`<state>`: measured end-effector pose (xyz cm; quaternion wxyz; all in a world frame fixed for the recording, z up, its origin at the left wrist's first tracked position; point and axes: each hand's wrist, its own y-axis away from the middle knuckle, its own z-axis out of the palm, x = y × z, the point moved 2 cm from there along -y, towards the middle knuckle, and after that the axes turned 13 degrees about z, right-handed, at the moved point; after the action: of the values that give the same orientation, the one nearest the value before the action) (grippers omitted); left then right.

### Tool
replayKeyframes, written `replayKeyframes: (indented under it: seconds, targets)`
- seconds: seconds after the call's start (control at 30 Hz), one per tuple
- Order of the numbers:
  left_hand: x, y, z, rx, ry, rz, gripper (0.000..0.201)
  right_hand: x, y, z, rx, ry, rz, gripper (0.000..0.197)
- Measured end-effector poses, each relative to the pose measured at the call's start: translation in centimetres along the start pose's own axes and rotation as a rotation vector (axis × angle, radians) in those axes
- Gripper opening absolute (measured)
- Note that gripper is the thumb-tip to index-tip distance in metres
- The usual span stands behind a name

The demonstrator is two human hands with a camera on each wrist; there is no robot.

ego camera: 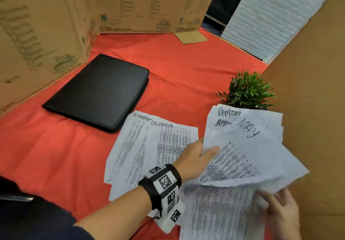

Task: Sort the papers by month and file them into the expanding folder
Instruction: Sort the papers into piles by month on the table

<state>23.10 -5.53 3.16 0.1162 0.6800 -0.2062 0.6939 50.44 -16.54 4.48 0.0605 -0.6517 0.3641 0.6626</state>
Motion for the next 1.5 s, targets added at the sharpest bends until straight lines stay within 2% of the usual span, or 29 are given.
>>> replayKeyframes:
  seconds: [0.03, 0.1, 0.13, 0.23, 0.3, 0.33, 0.37, 0.43, 0.53, 0.63, 0.73, 0.87, 0.93, 0.97, 1.03, 1.1, 1.17, 1.23, 1.33, 1.43, 1.5]
  targets:
    - [0.1, 0.5, -0.8, 0.005, 0.079, -0.006, 0.037, 0.4, 1.2, 2.9, -0.046, 0.087, 0.035, 0.045]
    - [-0.1, 1.5, -2.4, 0.012, 0.239, -0.051, 0.030, 1.3, 1.1, 5.5, -0.167, 0.108, 0.119, 0.052]
    - [-0.5, 2.0, -3.2, 0.041, 0.220, -0.070, 0.026, 1.9, 0.8, 6.4, -0.224, 0.112, 0.161, 0.051]
    - [-2.8, 3.8, -5.6, 0.231, -0.096, -0.148, 0.031, 2.9, 0.1, 8.2, -0.272, 0.231, 0.242, 0.049]
    - [-5.2, 5.3, -7.6, 0.415, -0.416, -0.340, 0.025, 3.7, -0.2, 9.2, -0.287, 0.242, 0.295, 0.043]
    - [-6.2, 6.3, -8.4, 0.462, -0.527, -0.462, 0.031, 4.1, -0.6, 9.3, -0.304, 0.232, 0.323, 0.040]
    - [-7.2, 7.1, -8.9, 0.469, -0.584, -0.567, 0.041, 4.0, -0.5, 9.6, -0.320, 0.218, 0.343, 0.040]
    - [-8.6, 7.8, -9.1, 0.421, -0.612, -0.662, 0.051, 4.3, -0.9, 9.7, -0.361, 0.176, 0.398, 0.042]
    - [-9.5, 7.3, -8.6, 0.342, -0.615, -0.650, 0.036, 5.5, -2.1, 9.6, -0.352, 0.132, 0.528, 0.045]
    - [-10.0, 6.3, -8.0, 0.243, -0.589, -0.489, 0.008, 6.4, -2.8, 9.7, -0.319, 0.109, 0.595, 0.053]
    - [-10.1, 5.6, -7.2, 0.207, -0.388, -0.366, 0.008, 7.0, -3.2, 9.6, -0.263, 0.065, 0.629, 0.048]
    - [-10.7, 5.3, -6.8, 0.106, -0.084, -0.433, 0.020, 7.4, -3.1, 8.9, -0.252, 0.061, 0.703, 0.047]
    - [-10.8, 5.1, -6.5, 0.038, -0.113, -0.436, 0.025, 7.4, -3.3, 8.5, -0.255, 0.080, 0.688, 0.044]
    - [-10.7, 5.0, -6.6, 0.050, -0.182, -0.416, 0.023, 7.3, -3.3, 8.1, -0.236, 0.092, 0.667, 0.042]
    - [-10.5, 5.1, -7.5, 0.187, -0.437, -0.396, 0.016, 7.5, -3.5, 7.1, -0.153, 0.137, 0.614, 0.045]
    - [-10.0, 5.6, -9.4, 0.352, -0.764, -0.430, 0.031, 7.8, -3.8, 5.6, -0.036, 0.256, 0.554, 0.065]
    - [-10.0, 6.2, -11.3, 0.424, -0.927, -0.587, 0.056, 7.8, -4.5, 4.3, 0.083, 0.424, 0.449, 0.076]
    - [-10.2, 6.4, -12.5, 0.423, -0.901, -0.676, 0.070, 7.4, -4.9, 3.4, 0.196, 0.570, 0.365, 0.065]
    - [-10.5, 6.2, -12.9, 0.410, -0.825, -0.675, 0.072, 7.4, -5.3, 2.6, 0.250, 0.758, 0.286, 0.056]
    - [-10.3, 5.9, -13.4, 0.411, -0.782, -0.684, 0.068, 7.9, -4.7, 3.0, 0.367, 0.908, 0.303, 0.067]
    - [-9.9, 5.8, -13.9, 0.407, -0.745, -0.673, 0.052, 7.8, -4.3, 4.0, 0.474, 0.979, 0.157, 0.078]
